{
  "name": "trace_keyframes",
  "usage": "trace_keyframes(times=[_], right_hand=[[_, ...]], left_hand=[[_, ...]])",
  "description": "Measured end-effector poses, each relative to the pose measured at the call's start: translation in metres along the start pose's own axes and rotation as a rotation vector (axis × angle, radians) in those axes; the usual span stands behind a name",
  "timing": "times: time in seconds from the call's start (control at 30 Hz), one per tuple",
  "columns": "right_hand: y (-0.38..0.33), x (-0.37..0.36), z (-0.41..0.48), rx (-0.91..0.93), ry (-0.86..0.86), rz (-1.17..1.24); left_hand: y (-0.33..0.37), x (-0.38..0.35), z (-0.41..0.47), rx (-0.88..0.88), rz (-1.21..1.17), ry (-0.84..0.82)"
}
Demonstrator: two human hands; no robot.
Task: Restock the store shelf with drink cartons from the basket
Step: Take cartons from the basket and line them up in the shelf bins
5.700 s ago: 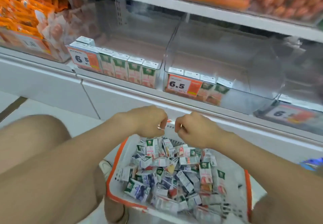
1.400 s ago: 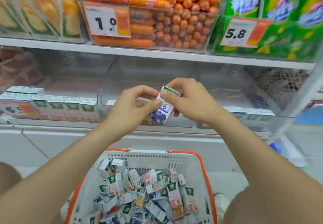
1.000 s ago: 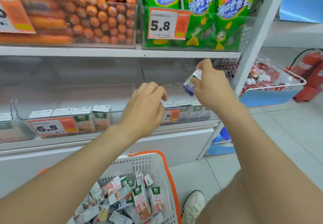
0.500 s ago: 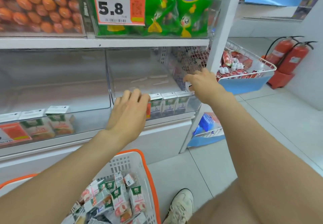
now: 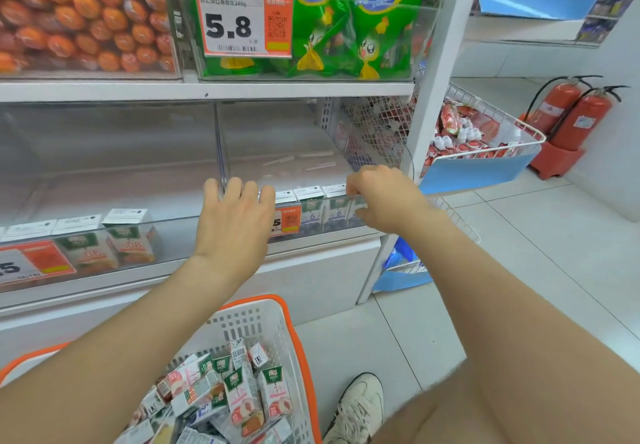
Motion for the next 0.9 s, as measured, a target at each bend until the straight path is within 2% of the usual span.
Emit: trace_keyframes(times=[0.17, 0.33, 0.57, 0.77, 0.9], right_hand=[[-0.002, 0.003, 0.000, 0.017, 0.123, -0.035], [0.001, 0.016, -0.009, -0.046, 0.192, -0.031], [0.011, 0.025, -0.016, -0.153, 0.188, 0.032], [0.006, 0.013, -0.022, -0.170, 0.096, 0.093], [0.010, 0.015, -0.027, -0.198, 0.060, 0.146]], left_hand=[[-0.006, -0.002, -0.004, -0.033, -0.016, -0.062], [-0.010, 0.007, -0.007, -0.066, -0.015, -0.043], [-0.011, 0.019, -0.004, -0.115, -0.046, 0.059], [0.001, 0.024, -0.026, -0.160, 0.012, 0.093], [0.008, 0.026, -0.032, -0.153, -0.030, 0.108]])
Point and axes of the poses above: each hand's wrist, its own z-axis towards the middle knuckle, its own x-axis out of the back of the hand, y = z × x, the point moved 8 cm from there along z, towards the middle knuckle, and after that the axes turned 3 degrees about -y, right-handed, at the moved point
